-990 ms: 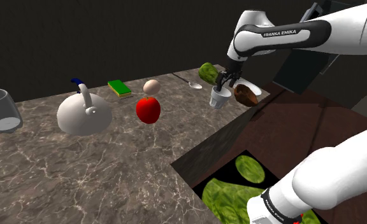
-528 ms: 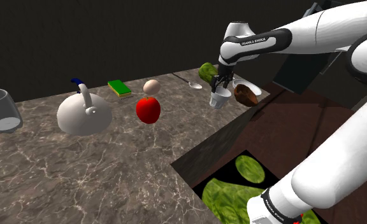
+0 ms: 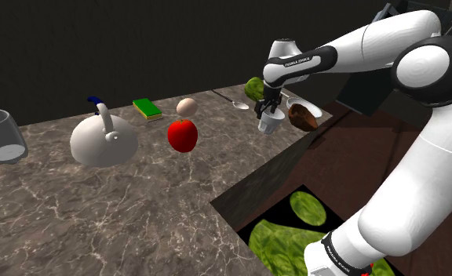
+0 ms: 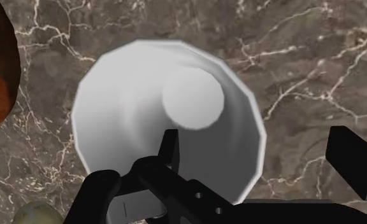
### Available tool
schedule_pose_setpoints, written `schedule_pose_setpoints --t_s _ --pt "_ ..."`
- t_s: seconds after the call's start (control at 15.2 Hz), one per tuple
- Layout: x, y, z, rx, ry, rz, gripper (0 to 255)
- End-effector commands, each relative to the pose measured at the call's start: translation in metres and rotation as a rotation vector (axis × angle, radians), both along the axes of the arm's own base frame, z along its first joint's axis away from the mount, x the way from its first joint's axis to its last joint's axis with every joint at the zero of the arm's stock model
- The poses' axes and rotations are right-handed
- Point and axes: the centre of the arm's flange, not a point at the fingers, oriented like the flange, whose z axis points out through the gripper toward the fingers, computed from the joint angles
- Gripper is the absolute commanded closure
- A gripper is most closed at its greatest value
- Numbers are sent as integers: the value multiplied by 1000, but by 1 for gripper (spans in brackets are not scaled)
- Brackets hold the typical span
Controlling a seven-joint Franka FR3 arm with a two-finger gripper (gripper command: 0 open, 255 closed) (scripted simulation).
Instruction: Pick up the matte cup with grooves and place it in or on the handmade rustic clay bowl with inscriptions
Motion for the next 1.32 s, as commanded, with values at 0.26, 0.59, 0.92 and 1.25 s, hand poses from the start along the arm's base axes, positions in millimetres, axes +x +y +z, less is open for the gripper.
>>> schedule_pose_setpoints --t_s 0.26,0.59,0.92,1.25 --pt "-2 -3 -19 0 0 0 0" --pt "-2 -3 -19 0 0 0 0" --pt "-2 -3 -19 0 0 0 255" --pt "-2 -3 -19 0 0 0 255"
